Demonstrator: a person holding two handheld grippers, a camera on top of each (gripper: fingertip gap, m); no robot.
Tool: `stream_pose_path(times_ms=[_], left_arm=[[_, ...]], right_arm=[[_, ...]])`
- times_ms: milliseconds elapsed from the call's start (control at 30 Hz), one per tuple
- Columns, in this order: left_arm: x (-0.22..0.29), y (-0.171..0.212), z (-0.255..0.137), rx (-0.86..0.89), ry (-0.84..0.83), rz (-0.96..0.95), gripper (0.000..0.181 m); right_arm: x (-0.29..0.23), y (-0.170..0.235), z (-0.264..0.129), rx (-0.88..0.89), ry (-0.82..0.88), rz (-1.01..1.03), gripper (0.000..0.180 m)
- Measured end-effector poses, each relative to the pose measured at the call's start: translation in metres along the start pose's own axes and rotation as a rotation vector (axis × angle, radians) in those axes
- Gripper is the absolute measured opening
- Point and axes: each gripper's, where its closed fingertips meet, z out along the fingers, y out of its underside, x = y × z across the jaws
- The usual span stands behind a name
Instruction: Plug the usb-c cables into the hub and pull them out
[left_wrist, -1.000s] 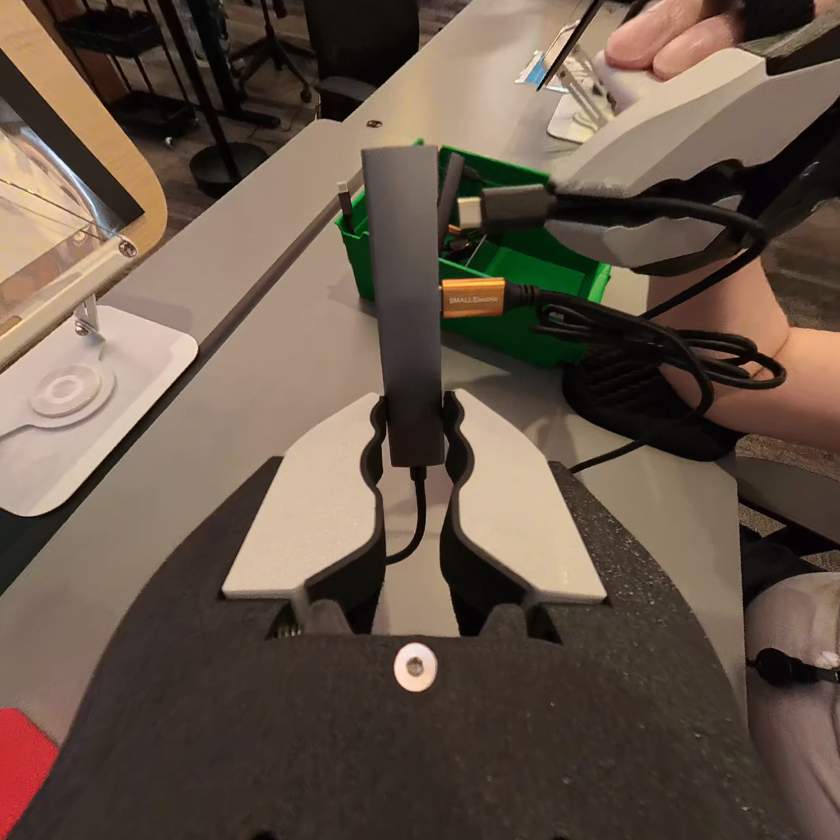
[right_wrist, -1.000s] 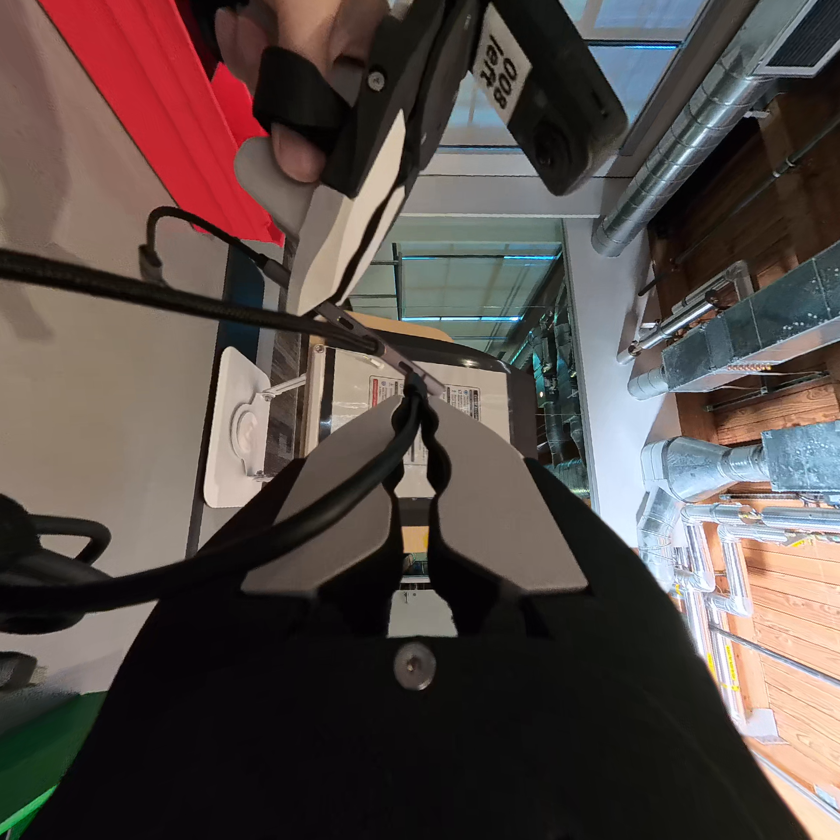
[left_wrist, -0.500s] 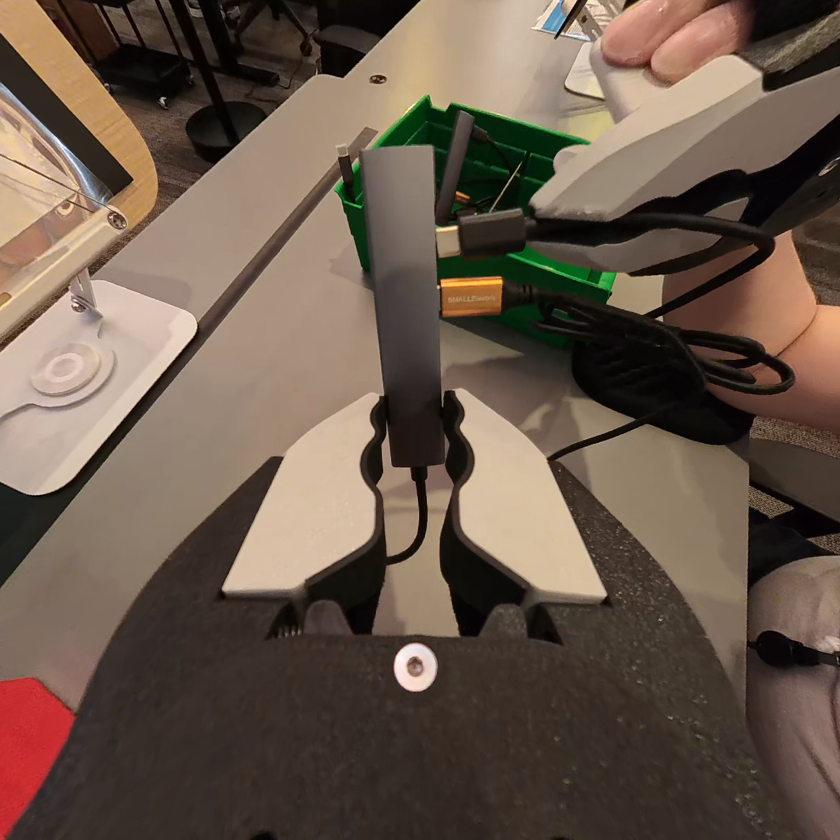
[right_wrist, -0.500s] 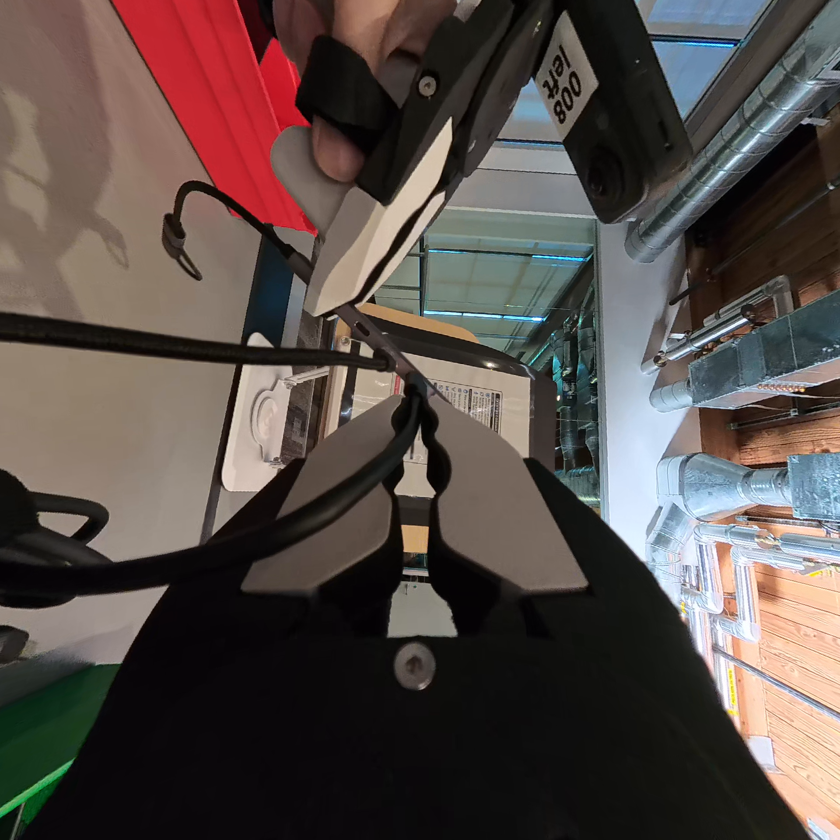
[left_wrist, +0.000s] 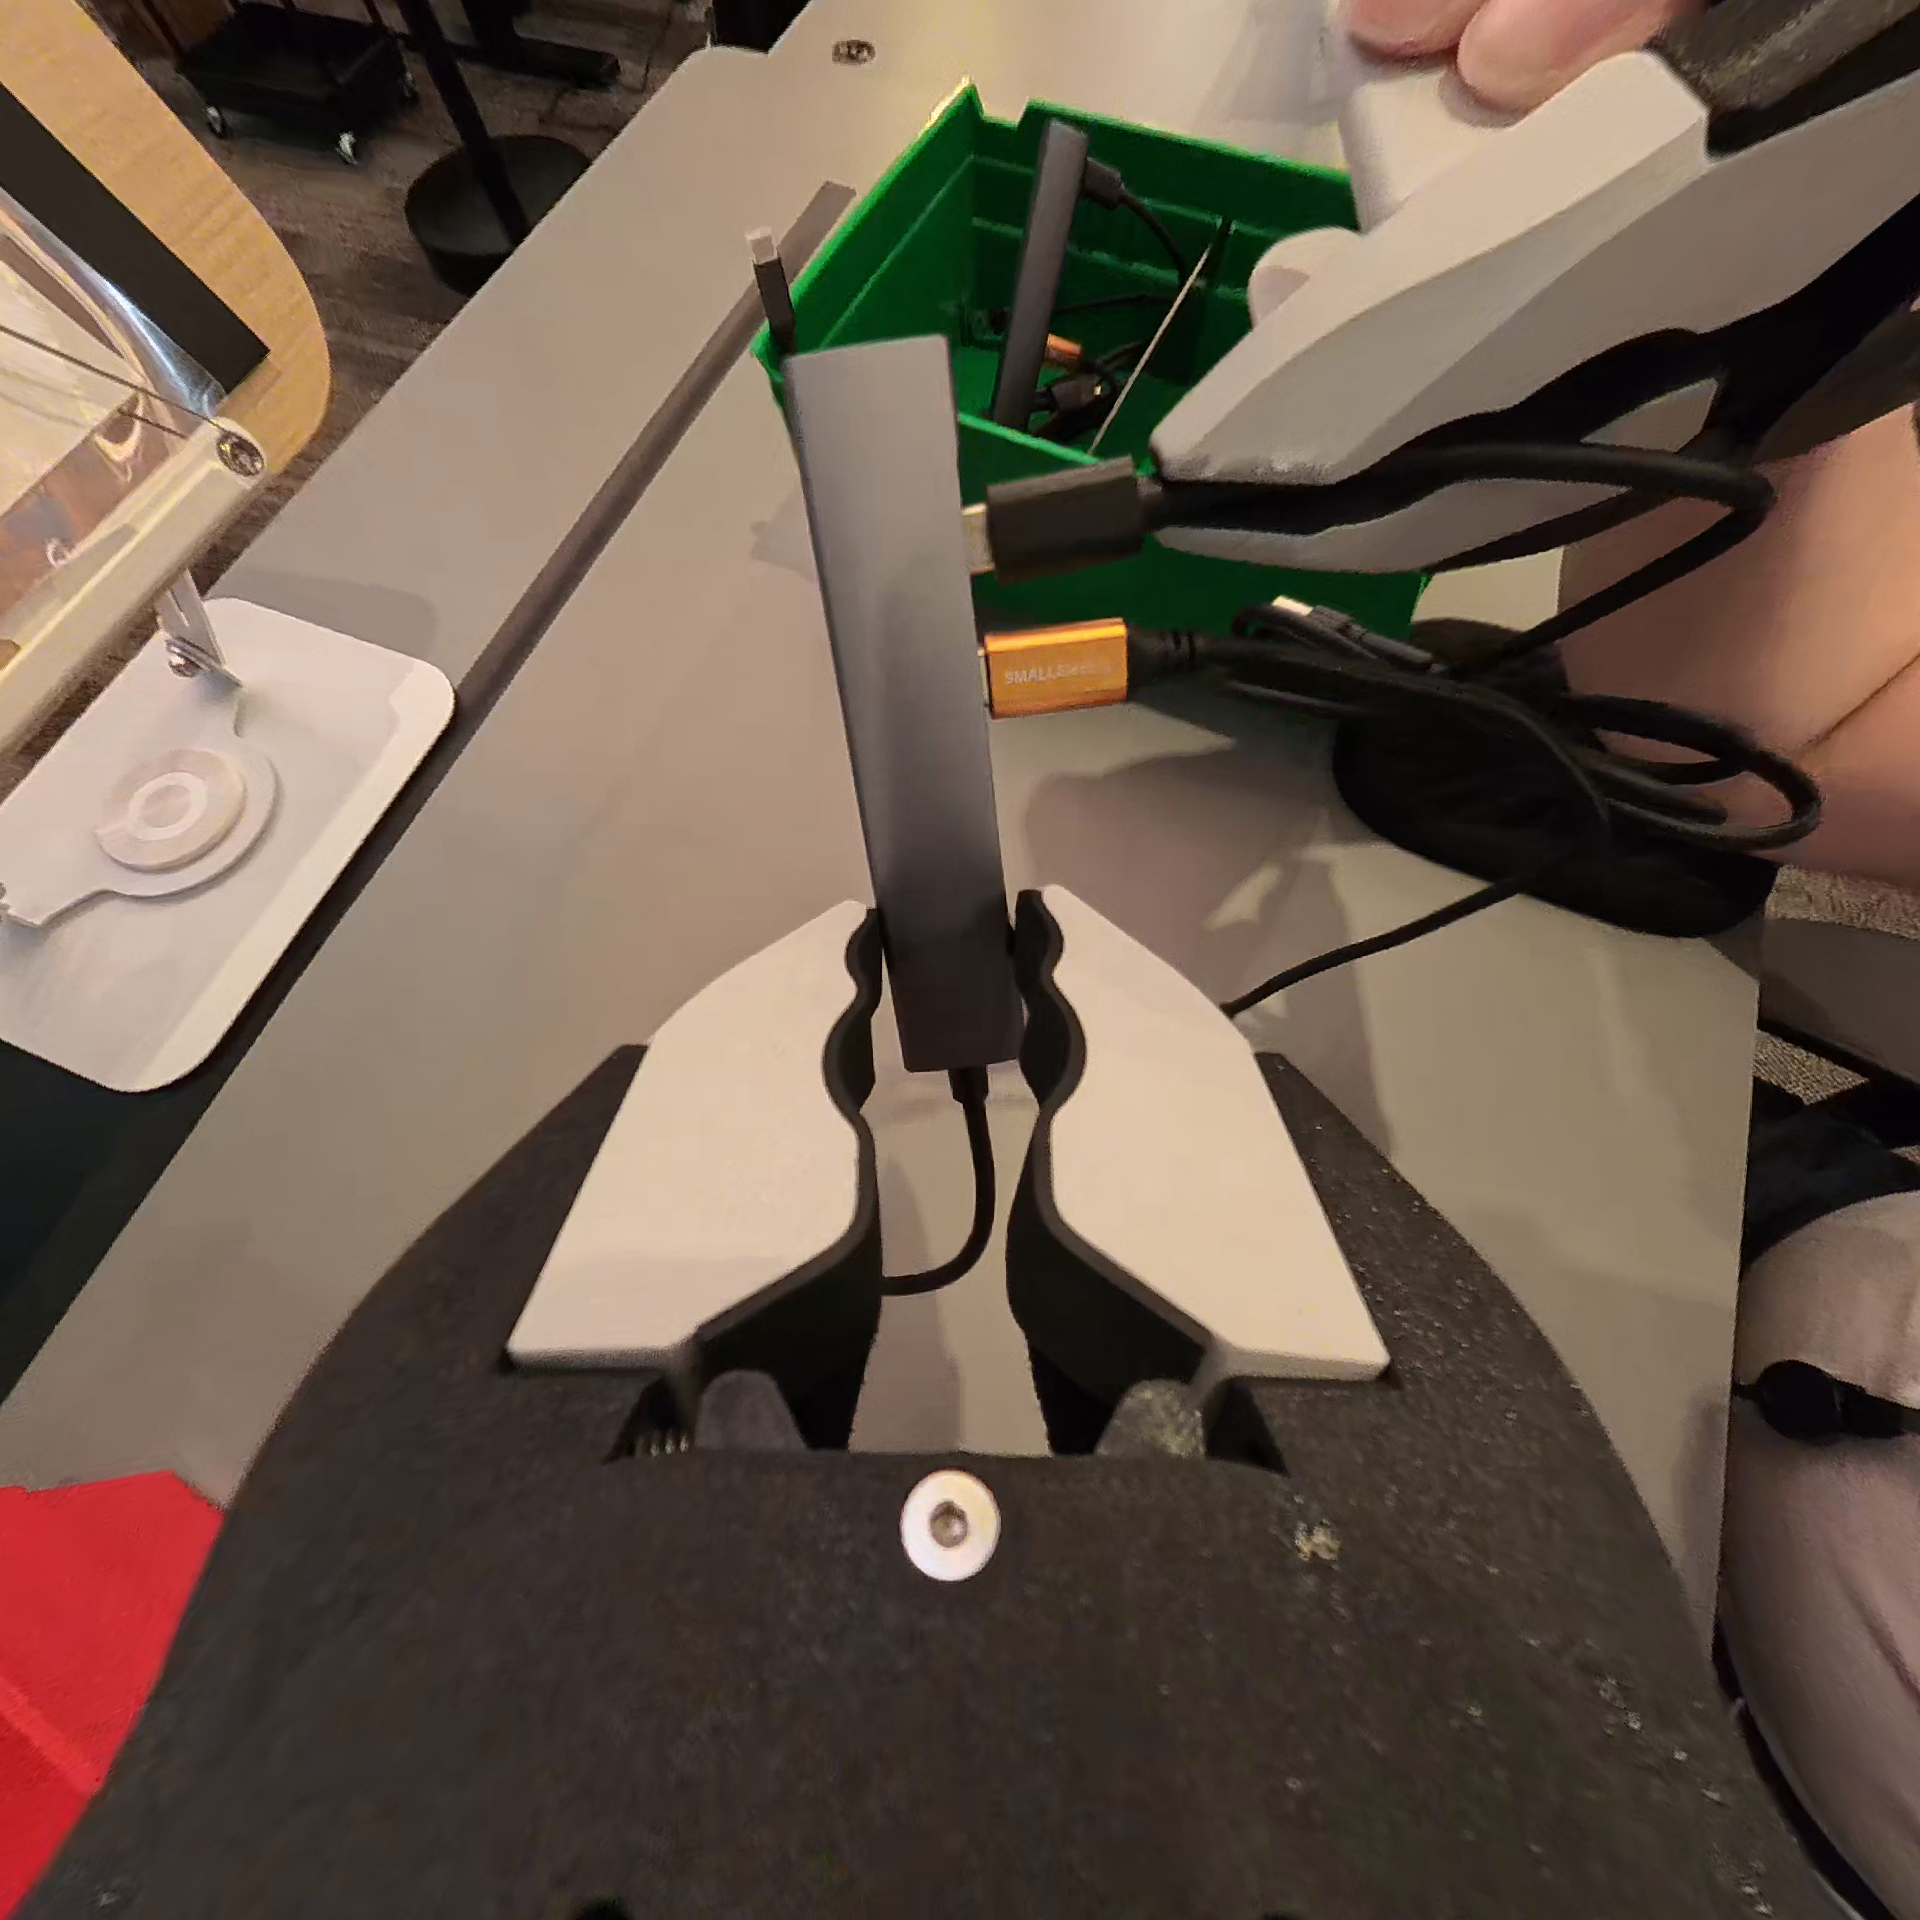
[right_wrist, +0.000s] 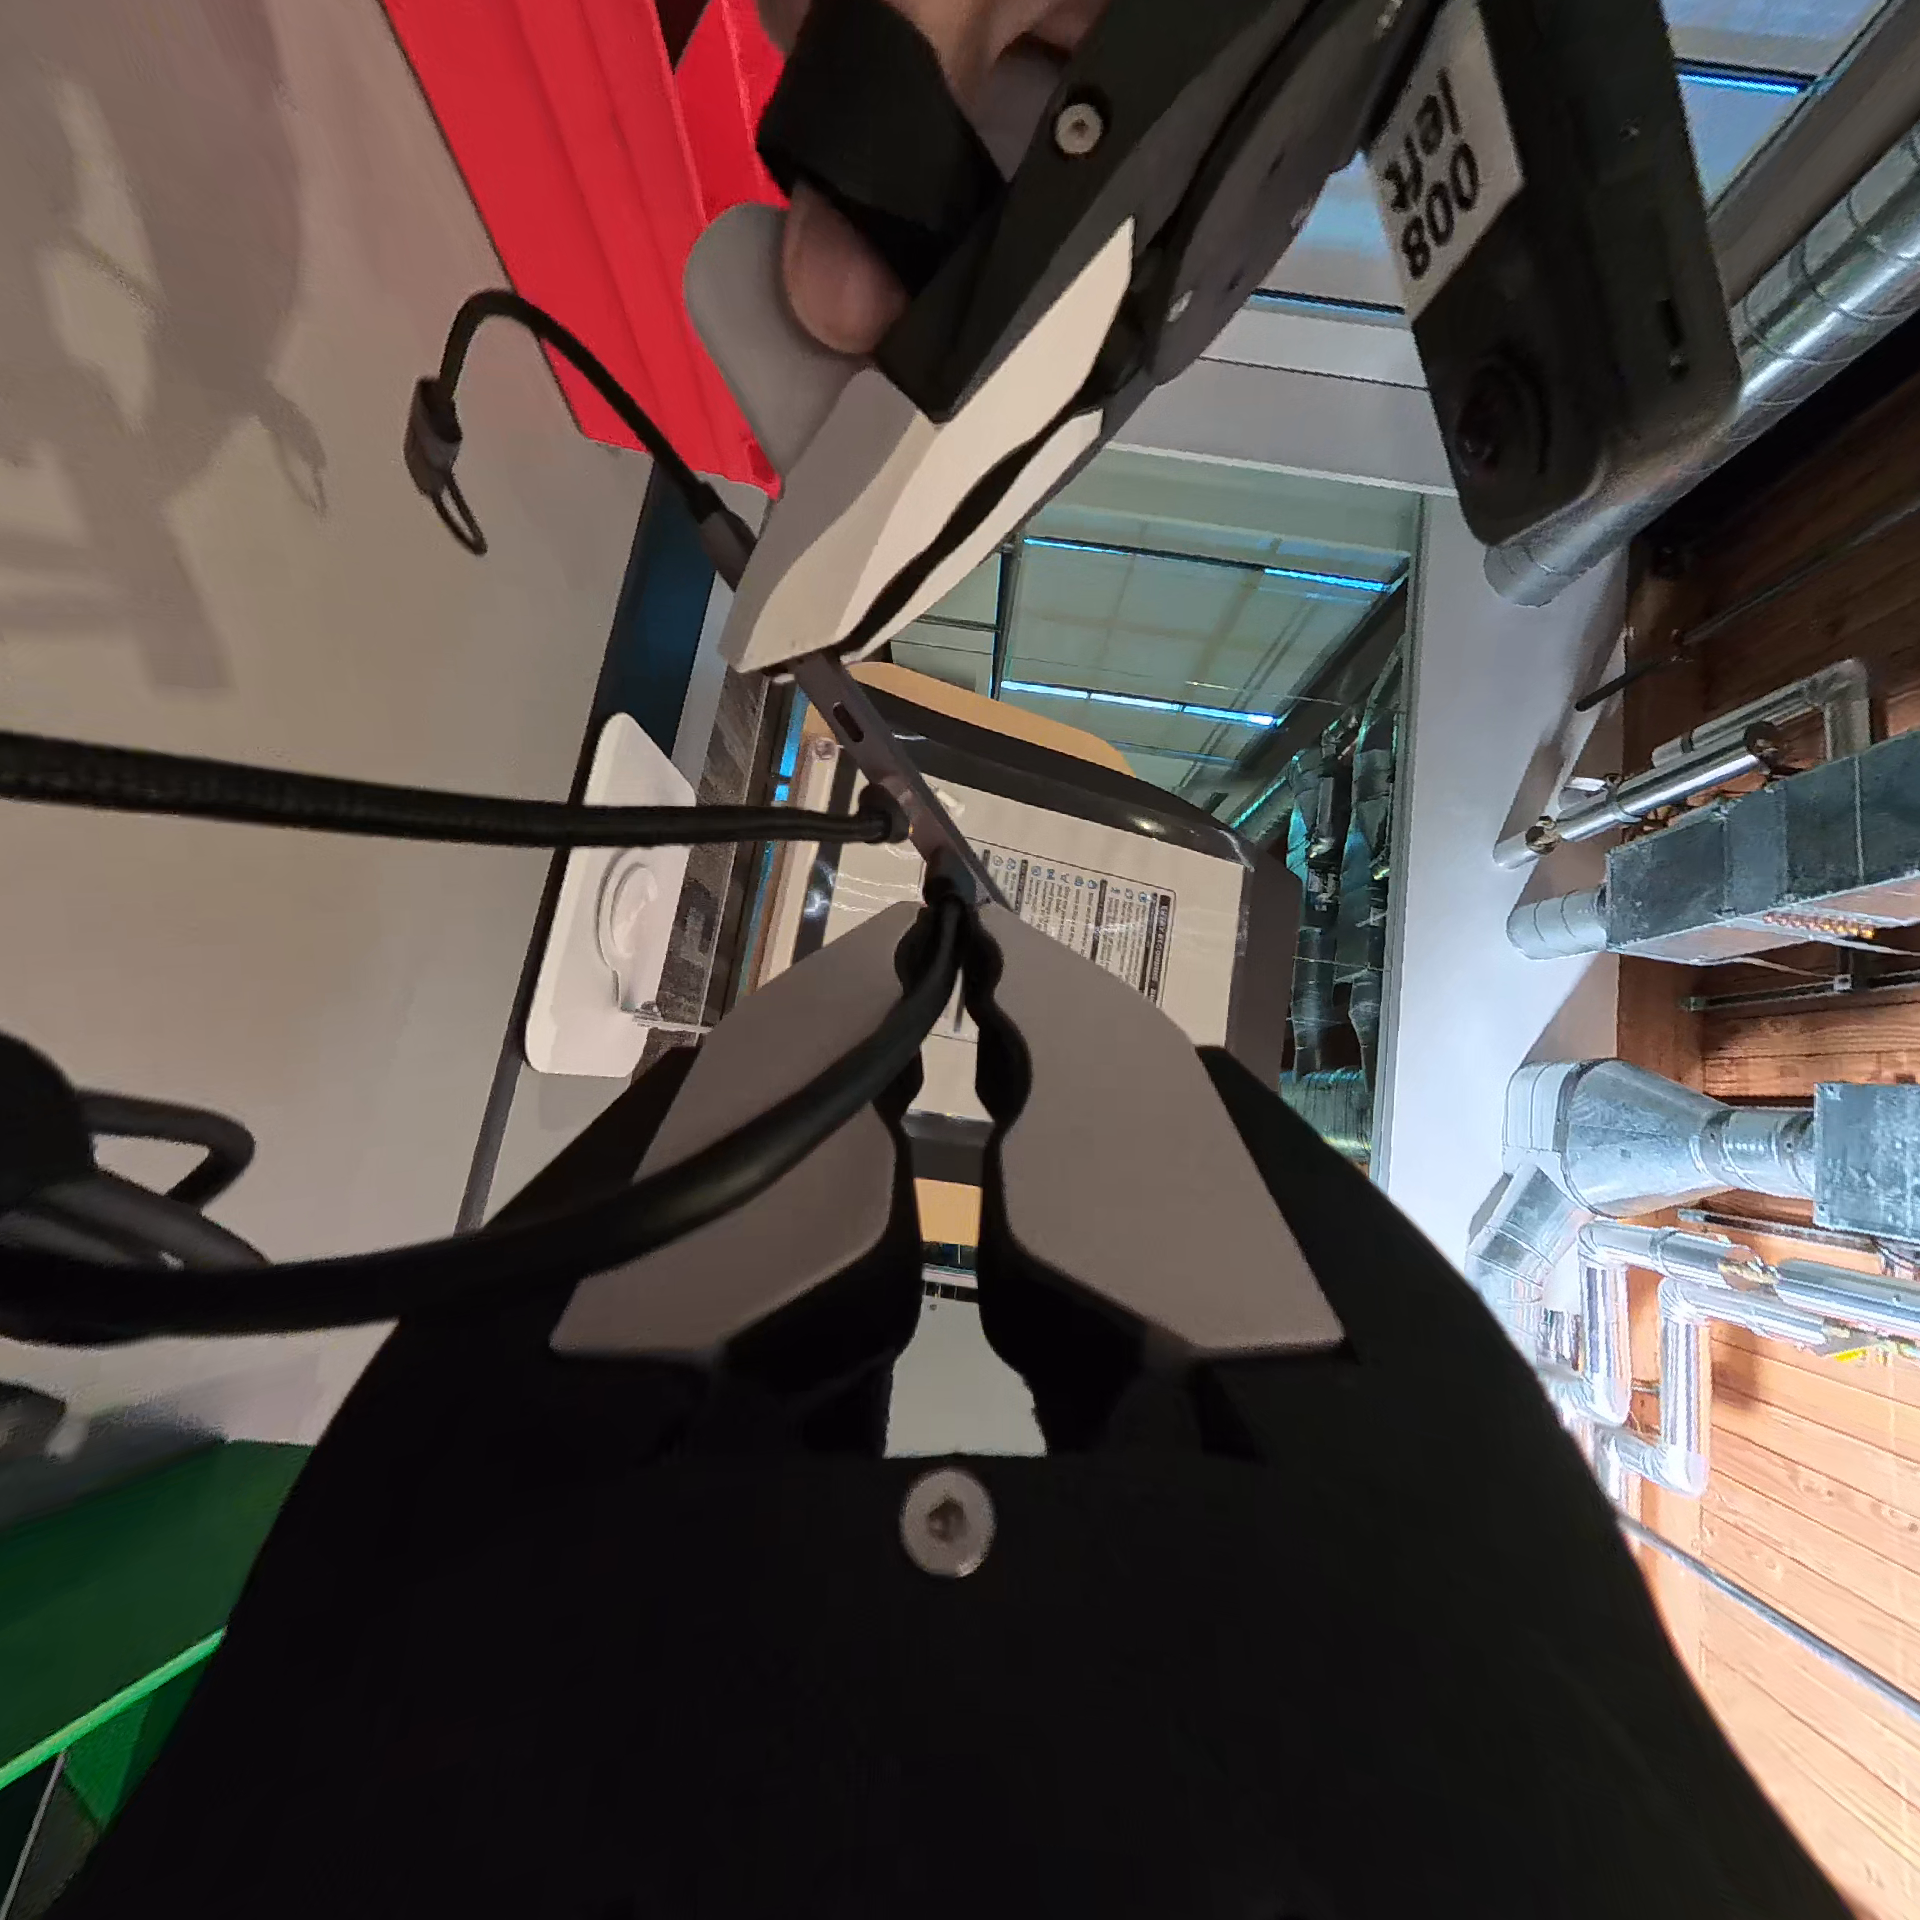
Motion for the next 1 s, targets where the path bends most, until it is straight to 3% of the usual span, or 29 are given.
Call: stream_pose_path(times_ms=[200, 367, 633, 1000], left_arm=[[0.0, 0.009, -0.005, -0.081, -0.077, 0.104, 0.025], [0.004, -0.003, -0.012, 0.002, -0.055, 0.103, 0.025], [0.022, -0.014, -0.024, 0.105, -0.007, 0.28, 0.026], [0.034, -0.009, -0.023, 0.047, -0.05, 0.417, 0.027]], right_arm=[[-0.004, -0.007, 0.004, 0.04, -0.013, 0.014, 0.005], [0.005, -0.005, 0.003, 0.064, 0.061, 0.037, 0.005], [0.024, -0.02, -0.019, 0.236, 0.153, 0.098, 0.005], [0.016, -0.021, -0.029, 0.258, 0.039, 0.141, 0.006]])
